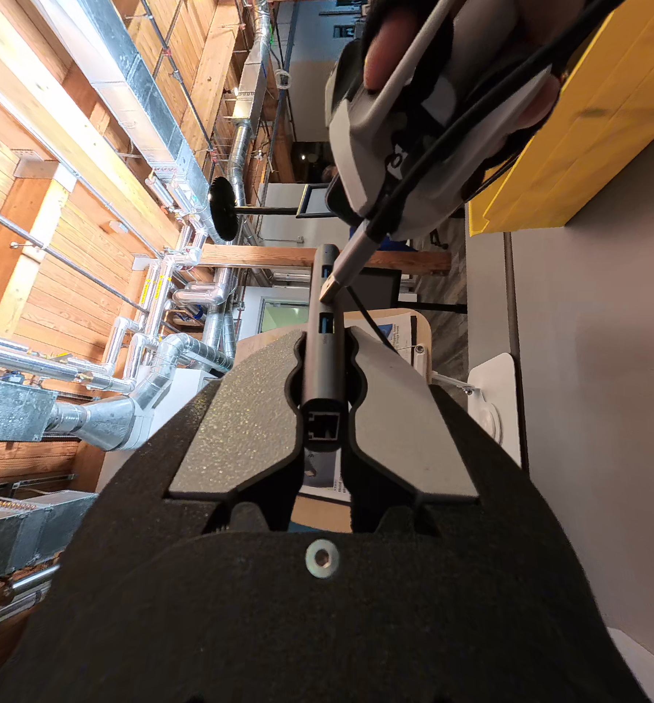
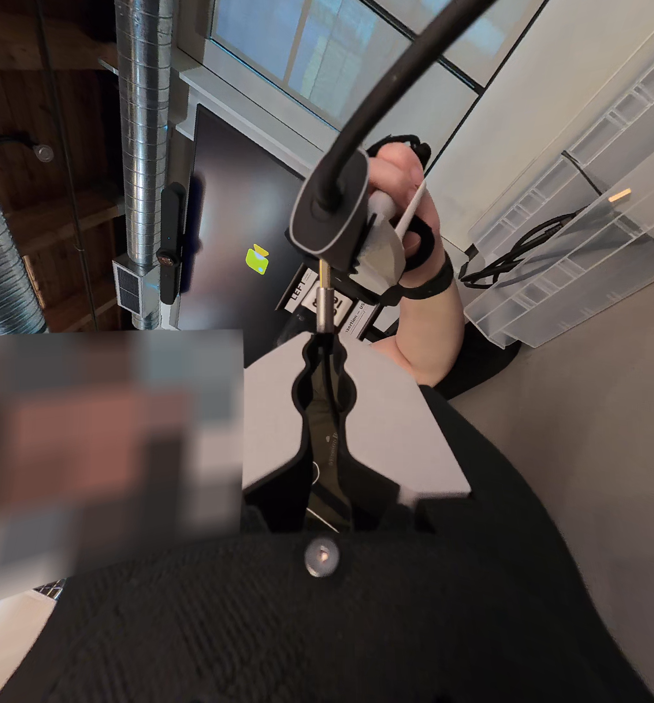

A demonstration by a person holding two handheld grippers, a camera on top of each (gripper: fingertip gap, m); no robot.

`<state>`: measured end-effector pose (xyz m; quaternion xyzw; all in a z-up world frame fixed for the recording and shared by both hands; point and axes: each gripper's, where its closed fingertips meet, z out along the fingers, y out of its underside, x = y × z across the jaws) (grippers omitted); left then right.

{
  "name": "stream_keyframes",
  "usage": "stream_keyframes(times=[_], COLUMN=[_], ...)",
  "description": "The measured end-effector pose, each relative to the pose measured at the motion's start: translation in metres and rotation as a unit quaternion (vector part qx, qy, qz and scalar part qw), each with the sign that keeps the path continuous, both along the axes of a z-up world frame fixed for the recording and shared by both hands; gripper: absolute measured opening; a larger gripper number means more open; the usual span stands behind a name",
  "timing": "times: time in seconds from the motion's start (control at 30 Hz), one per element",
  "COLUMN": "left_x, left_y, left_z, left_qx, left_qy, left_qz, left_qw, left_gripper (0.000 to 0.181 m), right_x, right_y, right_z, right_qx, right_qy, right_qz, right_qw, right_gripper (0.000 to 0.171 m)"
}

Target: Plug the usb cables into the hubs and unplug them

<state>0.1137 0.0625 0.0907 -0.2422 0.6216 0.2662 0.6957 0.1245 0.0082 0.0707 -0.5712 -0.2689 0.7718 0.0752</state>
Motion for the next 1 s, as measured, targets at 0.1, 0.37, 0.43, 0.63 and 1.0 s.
stream_keyframes(times=[0.1, 0.37, 0.43, 0.63, 1.0], left_x=[0.0, -0.001, -0.001, -0.002, -0.005], left_y=[0.001, 0.002, 0.002, 0.001, 0.007], left_z=[-0.003, -0.011, -0.011, -0.014, -0.02], left_qx=[0.005, 0.018, 0.022, 0.049, 0.054], left_qy=[0.012, 0.044, 0.048, 0.071, 0.094], left_qz=[0.001, 0.004, 0.002, 0.005, 0.028], left_qw=[1.0, 0.999, 0.999, 0.996, 0.994], left_gripper=[0.016, 0.016, 0.016, 0.016, 0.016], right_x=[0.0, 0.001, 0.001, 0.001, 0.002], right_y=[0.001, 0.004, 0.003, 0.003, 0.013], right_z=[-0.004, -0.013, -0.013, -0.017, -0.023], right_qx=[-0.006, -0.029, -0.032, -0.037, -0.036], right_qy=[-0.004, -0.007, -0.005, -0.011, -0.024], right_qz=[0.004, 0.017, 0.021, 0.025, -0.002], right_qw=[1.0, 0.999, 0.999, 0.999, 0.999], right_gripper=[0.008, 0.008, 0.008, 0.007, 0.007])
